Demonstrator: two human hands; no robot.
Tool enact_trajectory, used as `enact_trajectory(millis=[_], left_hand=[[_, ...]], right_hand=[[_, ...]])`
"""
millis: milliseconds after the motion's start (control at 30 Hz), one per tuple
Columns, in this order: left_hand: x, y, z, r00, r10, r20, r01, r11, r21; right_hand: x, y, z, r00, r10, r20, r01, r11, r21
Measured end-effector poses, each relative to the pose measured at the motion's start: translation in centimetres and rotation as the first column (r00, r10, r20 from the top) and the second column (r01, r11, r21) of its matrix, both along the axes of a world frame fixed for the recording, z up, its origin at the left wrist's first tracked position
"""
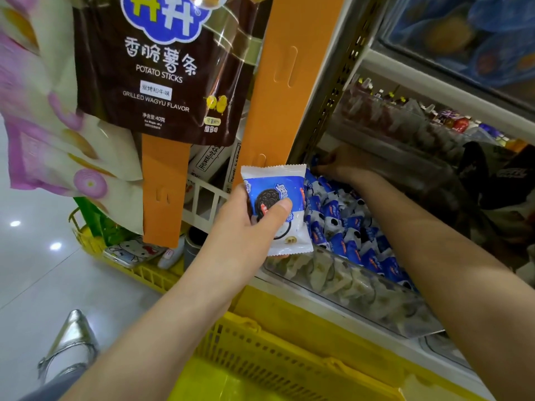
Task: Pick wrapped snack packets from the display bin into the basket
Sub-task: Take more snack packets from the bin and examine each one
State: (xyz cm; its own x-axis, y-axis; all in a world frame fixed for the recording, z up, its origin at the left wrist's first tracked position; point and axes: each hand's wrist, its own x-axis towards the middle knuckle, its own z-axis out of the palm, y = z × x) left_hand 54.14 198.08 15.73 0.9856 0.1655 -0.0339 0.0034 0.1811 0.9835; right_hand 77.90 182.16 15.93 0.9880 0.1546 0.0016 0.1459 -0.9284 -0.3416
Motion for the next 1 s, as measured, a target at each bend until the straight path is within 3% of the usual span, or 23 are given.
enact_trajectory(millis=[100, 267, 433, 567, 667, 733, 900, 1000], left_hand=[[0.0, 0.0, 0.0, 1.000, -0.006, -0.004, 0.006, 1.000, -0.011], [0.1, -0.1, -0.1, 1.000, -0.005, -0.003, 0.005, 0.999, -0.032], [0.3, -0.2, -0.1, 1.000, 0.005, 0.008, -0.005, 1.000, -0.025], [0.3, -0.2, -0.2, 1.000, 0.013, 0.014, -0.013, 1.000, -0.010], [0.3, -0.2, -0.2, 1.000, 0.014, 0.020, -0.014, 1.000, -0.011], [0.3, -0.2, -0.1, 1.000, 0.010, 0.020, -0.009, 1.000, -0.008], [0.3, -0.2, 0.0, 0.999, 0.006, 0.033, -0.007, 1.000, 0.003], [0.1, -0.2, 0.2, 0.998, -0.018, 0.056, 0.016, 0.999, 0.032]], right_hand=[[0.3, -0.2, 0.2, 1.000, -0.001, -0.016, 0.001, 1.000, -0.008], [0.7, -0.1, -1.0, 0.984, -0.081, 0.157, 0.064, 0.992, 0.111], [0.4, 0.0, -1.3, 0.988, 0.033, 0.153, -0.050, 0.993, 0.108], [0.5, -2.0, -0.8, 0.964, -0.002, 0.265, -0.034, 0.991, 0.132], [0.6, -2.8, -1.3, 0.990, 0.032, 0.136, -0.034, 0.999, 0.013], [0.5, -2.6, -1.6, 0.996, 0.073, 0.042, -0.074, 0.996, 0.039], [-0.1, -2.3, -2.1, 0.993, 0.117, 0.006, -0.118, 0.991, 0.066], [-1.0, -2.3, -1.4, 0.990, 0.123, 0.071, -0.128, 0.990, 0.061]])
